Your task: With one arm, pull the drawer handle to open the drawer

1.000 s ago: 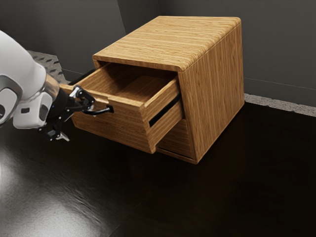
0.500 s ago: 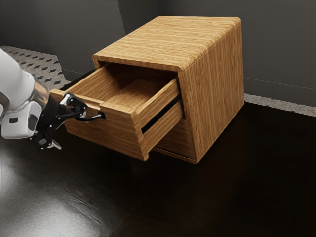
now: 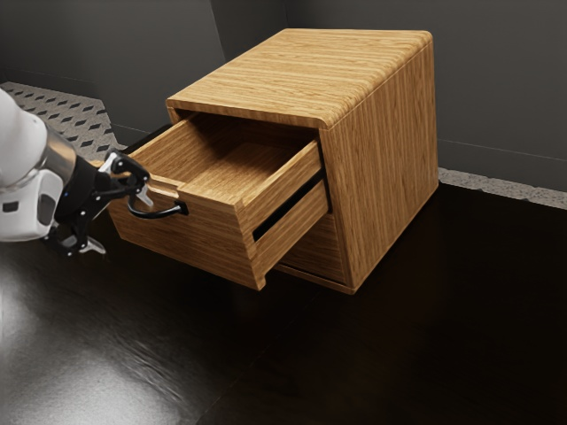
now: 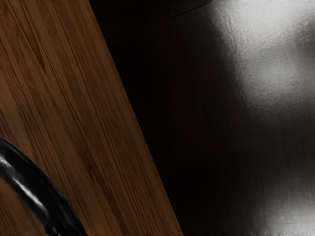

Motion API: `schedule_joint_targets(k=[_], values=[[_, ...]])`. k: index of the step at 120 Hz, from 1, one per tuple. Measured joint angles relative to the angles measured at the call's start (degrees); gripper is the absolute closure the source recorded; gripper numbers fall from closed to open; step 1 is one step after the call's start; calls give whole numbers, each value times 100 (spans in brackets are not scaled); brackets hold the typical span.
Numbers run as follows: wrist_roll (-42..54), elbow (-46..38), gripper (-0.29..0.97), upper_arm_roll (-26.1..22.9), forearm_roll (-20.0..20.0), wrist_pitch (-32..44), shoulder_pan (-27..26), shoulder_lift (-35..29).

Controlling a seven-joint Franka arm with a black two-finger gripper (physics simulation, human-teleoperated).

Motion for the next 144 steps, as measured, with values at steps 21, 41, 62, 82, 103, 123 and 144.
schedule_joint_targets(k=[21,41,62,82,103,123,144], values=[[-35,203,0,-224,1,-102,65,-84],[-281,1138,0,-510,-55,-785,51,4],[-1080,2532,0,-717,-214,-2298,-3,411],[-2309,3590,0,-917,-451,-3931,-31,1056],[-3363,4796,0,-929,-693,-5012,15,2112],[-4162,5346,0,-938,-745,-5717,2,2460],[-4813,5379,0,-1029,-730,-6041,-7,2485]])
